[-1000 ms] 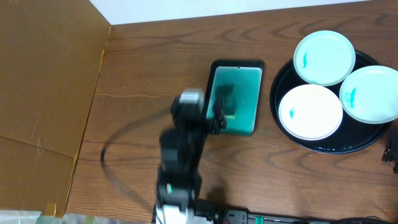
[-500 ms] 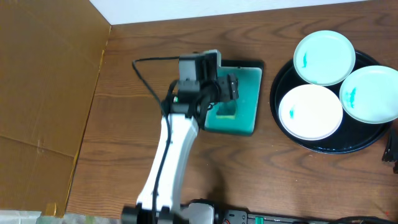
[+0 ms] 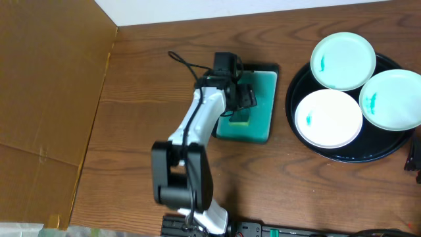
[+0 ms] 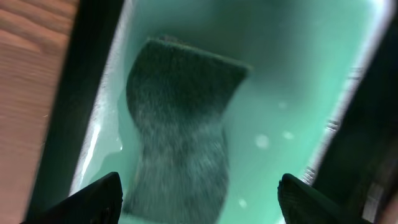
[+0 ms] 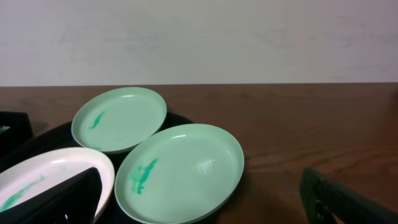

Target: Clean dirty plates on tray and stack at the side

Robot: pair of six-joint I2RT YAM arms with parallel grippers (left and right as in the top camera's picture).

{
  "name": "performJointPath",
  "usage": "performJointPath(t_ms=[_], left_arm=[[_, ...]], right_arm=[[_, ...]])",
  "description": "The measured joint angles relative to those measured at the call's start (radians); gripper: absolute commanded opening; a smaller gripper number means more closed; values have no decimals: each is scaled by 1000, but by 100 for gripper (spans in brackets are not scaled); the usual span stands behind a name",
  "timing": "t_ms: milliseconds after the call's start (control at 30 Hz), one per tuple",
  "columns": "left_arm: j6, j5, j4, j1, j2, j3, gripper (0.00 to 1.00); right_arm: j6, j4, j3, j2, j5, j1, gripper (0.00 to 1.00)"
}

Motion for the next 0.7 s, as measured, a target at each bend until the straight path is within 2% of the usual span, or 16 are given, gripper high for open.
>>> performJointPath(t_ms=[167,367,567,700], left_arm=[[-7,-18,48,0,98,0,80],[-29,-18,20,0,152,0,80],[-37,-24,7,0,154,0,29],[-48,-25,19,0,154,0,24]], right_arm=[[0,0,0,0,0,0,99],[0,0,0,0,0,0,99],[0,0,0,0,0,0,99],[0,0,0,0,0,0,99]])
